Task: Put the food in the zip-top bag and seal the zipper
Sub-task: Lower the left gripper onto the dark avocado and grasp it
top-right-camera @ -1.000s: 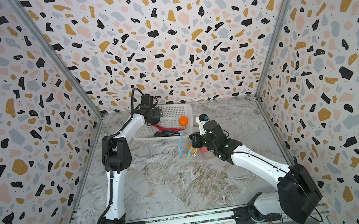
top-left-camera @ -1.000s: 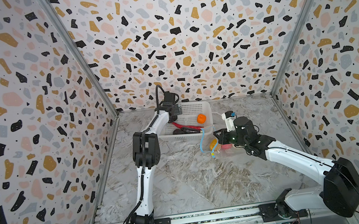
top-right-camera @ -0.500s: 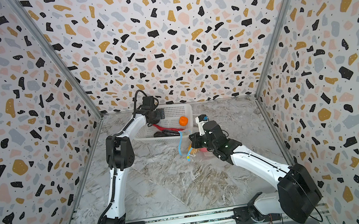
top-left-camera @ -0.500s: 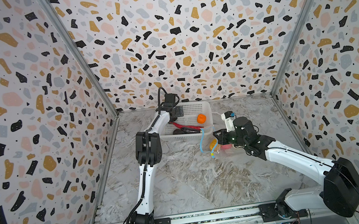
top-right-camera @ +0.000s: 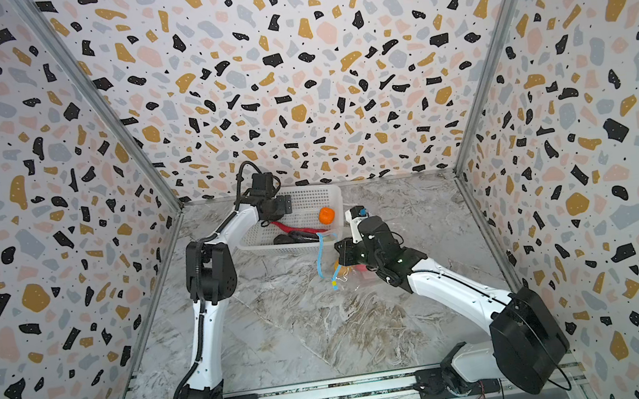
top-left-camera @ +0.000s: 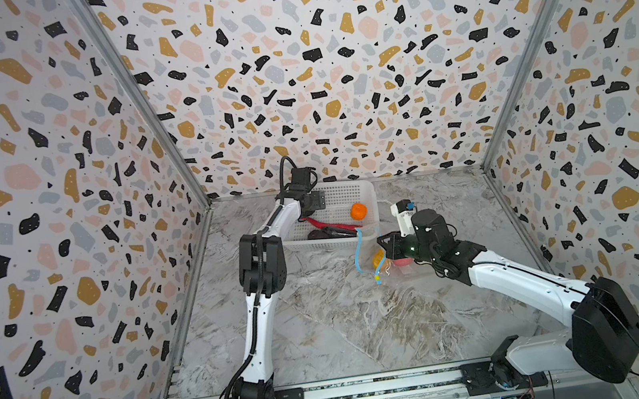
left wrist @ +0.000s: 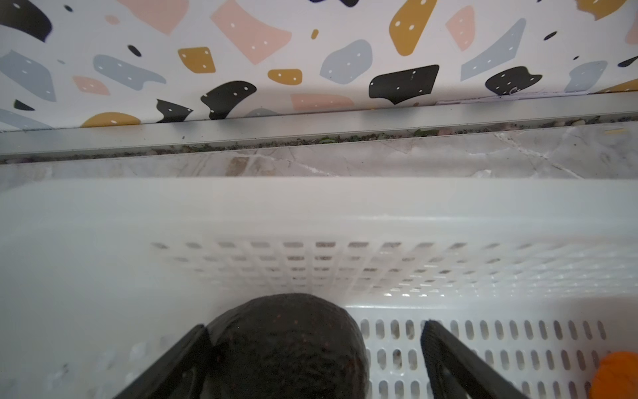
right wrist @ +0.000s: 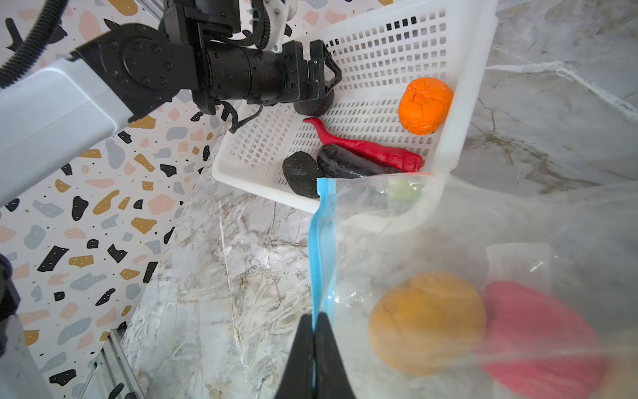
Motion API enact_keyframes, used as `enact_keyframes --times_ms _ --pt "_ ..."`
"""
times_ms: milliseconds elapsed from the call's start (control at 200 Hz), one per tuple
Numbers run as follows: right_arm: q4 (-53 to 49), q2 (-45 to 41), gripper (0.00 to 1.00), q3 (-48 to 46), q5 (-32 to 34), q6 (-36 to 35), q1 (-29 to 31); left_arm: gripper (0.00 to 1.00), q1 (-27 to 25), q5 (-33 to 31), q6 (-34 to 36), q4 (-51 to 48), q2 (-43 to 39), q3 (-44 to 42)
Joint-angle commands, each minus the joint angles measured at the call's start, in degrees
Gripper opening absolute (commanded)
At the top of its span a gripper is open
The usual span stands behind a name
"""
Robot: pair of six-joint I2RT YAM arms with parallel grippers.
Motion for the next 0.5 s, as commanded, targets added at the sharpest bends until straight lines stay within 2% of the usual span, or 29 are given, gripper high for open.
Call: enact_keyframes --times_ms 0,496 --pt "0.4 -0.02 0.0 2.4 0.11 0.11 0.45 0.96 -0.29 3.01 -1.04 -1.61 -2.2 -1.2" --pt "0.63 0.0 0.0 2.34 0.36 0.31 0.92 0.94 -2.95 5.63 -0.65 -2.75 -6.09 -4.56"
